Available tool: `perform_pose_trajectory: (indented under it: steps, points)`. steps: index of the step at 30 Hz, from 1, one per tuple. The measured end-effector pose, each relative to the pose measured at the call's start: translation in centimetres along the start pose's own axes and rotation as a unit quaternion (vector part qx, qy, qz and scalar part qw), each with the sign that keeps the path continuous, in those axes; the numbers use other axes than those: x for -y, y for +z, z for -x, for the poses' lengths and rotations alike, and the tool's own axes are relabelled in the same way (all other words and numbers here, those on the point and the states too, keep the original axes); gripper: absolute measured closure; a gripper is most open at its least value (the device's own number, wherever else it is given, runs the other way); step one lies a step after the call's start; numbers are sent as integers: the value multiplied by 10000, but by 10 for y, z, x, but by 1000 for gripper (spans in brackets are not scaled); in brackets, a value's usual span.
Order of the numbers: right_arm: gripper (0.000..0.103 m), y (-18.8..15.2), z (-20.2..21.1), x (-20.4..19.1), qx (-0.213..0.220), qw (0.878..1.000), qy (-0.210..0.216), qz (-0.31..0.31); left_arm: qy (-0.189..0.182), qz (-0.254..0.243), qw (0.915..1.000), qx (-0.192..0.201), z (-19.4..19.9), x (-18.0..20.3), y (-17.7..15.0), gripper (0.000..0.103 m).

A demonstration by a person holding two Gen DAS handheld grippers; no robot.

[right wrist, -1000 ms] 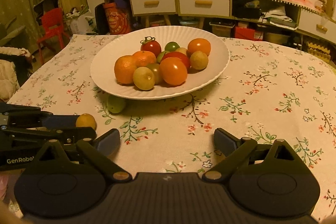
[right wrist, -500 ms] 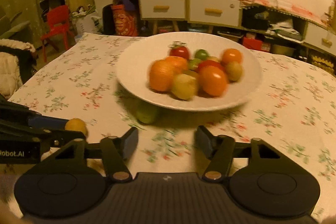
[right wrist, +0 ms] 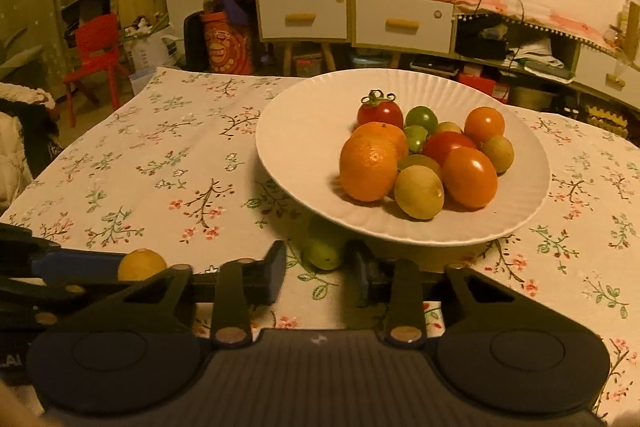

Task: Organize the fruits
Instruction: 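Grasp the last brown fruit with the left gripper while the right gripper grasps the green lime, then carry both fruits onto the white plate and open both grippers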

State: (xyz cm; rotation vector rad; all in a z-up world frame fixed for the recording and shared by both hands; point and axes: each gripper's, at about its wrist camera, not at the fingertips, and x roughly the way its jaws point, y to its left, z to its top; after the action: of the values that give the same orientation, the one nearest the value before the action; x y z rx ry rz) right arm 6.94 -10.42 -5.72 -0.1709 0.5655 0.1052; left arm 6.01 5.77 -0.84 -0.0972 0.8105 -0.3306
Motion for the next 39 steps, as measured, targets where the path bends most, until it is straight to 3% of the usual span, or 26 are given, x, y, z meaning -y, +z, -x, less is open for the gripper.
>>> perform_pose_trajectory:
  steps: [4, 23, 39]
  points:
    - [80, 0, 1, -2, 5, 9999, -140, 36, -32, 7, 10000, 19, 1, 0, 1, 78]
    - [80, 0, 42, 2, 75, 9991, 172, 384, -86, -133, 9998, 139, 4, 12, 9, 78]
    - [80, 24, 57, 48, 117, 9999, -5, 82, -505, 112, 9977, 434, -11, 28, 38, 78]
